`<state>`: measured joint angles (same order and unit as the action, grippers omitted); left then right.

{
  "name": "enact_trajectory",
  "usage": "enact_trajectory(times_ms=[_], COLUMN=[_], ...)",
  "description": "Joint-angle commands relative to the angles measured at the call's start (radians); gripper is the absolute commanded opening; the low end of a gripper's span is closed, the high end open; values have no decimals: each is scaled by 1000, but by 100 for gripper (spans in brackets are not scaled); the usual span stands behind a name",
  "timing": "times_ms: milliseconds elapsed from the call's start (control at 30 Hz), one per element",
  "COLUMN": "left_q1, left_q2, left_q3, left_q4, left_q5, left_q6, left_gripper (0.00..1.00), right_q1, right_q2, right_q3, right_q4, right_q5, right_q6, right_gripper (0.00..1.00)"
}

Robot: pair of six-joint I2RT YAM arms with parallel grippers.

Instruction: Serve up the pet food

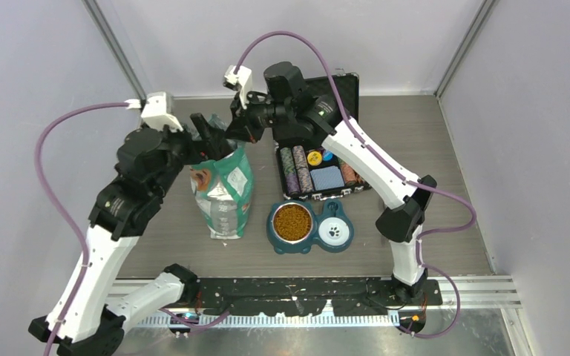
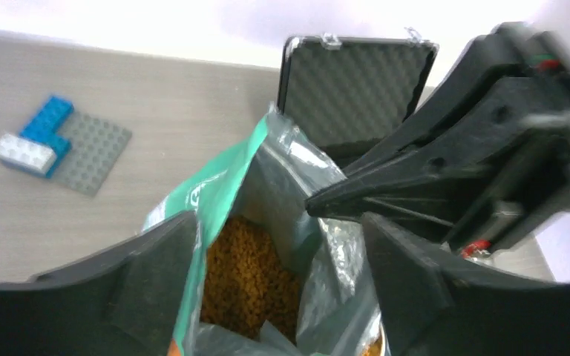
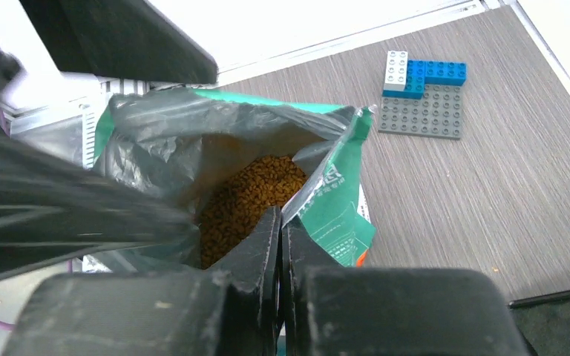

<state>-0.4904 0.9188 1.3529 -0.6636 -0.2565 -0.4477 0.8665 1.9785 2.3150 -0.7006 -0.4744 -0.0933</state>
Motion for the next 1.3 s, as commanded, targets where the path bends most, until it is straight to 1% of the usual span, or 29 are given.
enact_trajectory(times_ms=[0, 67, 133, 167, 267, 300, 333, 433, 500, 533, 600, 633, 700, 800, 867, 967, 1067, 1100, 1167, 1233, 1267], left_q1=[-5, 13, 57, 99, 230, 263, 295, 369, 408, 431, 500, 553, 631, 701, 732, 757, 755, 752, 747, 742, 738], left_q2=[-57, -34, -1, 20, 96, 115, 127, 125, 95, 79, 66, 70, 89, 116, 116, 91, 85, 91, 112, 136, 157], left_q3=[106, 163, 202, 220, 284, 289, 283, 202, 105, 72, 38, 36, 44, 51, 43, 3, -3, 5, 13, 17, 31], left_q4=[125, 93, 72, 69, 32, 32, 35, 53, 80, 107, 143, 155, 181, 217, 248, 331, 381, 385, 386, 379, 348], left_q5=[-22, -11, 34, 101, 394, 460, 546, 720, 771, 774, 821, 901, 1005, 1122, 1170, 1198, 1321, 1356, 1379, 1405, 1415], left_q6=[150, 212, 244, 264, 347, 372, 428, 626, 738, 752, 739, 709, 655, 591, 546, 471, 459, 458, 463, 497, 516], left_gripper=[98, 99, 99, 99, 99, 99, 99, 99, 99, 99, 99, 99, 99, 99, 99, 99, 99, 99, 99, 99, 99], right_q1=[-16, -17, -19, -20, -23, -24, -27, -38, -47, -47, -47, -47, -47, -47, -47, -47, -46, -46, -43, -37, -33], right_q2=[-115, -124, -134, -141, -147, -147, -147, -152, -157, -158, -156, -153, -139, -113, -101, -89, -56, -40, -20, -11, -9], right_q3=[-37, -57, -76, -90, -107, -112, -114, -127, -138, -140, -137, -135, -121, -90, -80, -68, -15, -3, 30, 44, 46], right_q4=[221, 215, 214, 217, 224, 224, 223, 212, 203, 199, 184, 179, 166, 146, 141, 136, 129, 128, 128, 136, 140], right_q5=[-142, -161, -171, -173, -204, -209, -212, -211, -210, -207, -206, -204, -204, -206, -190, -161, -169, -174, -193, -196, -197], right_q6=[-10, -23, -32, -35, -51, -54, -53, -45, -47, -54, -59, -58, -55, -48, -48, -55, -46, -33, -22, -16, -16], right_gripper=[5, 5, 5, 5, 5, 5, 5, 5, 5, 5, 5, 5, 5, 5, 5, 5, 5, 5, 5, 5, 5])
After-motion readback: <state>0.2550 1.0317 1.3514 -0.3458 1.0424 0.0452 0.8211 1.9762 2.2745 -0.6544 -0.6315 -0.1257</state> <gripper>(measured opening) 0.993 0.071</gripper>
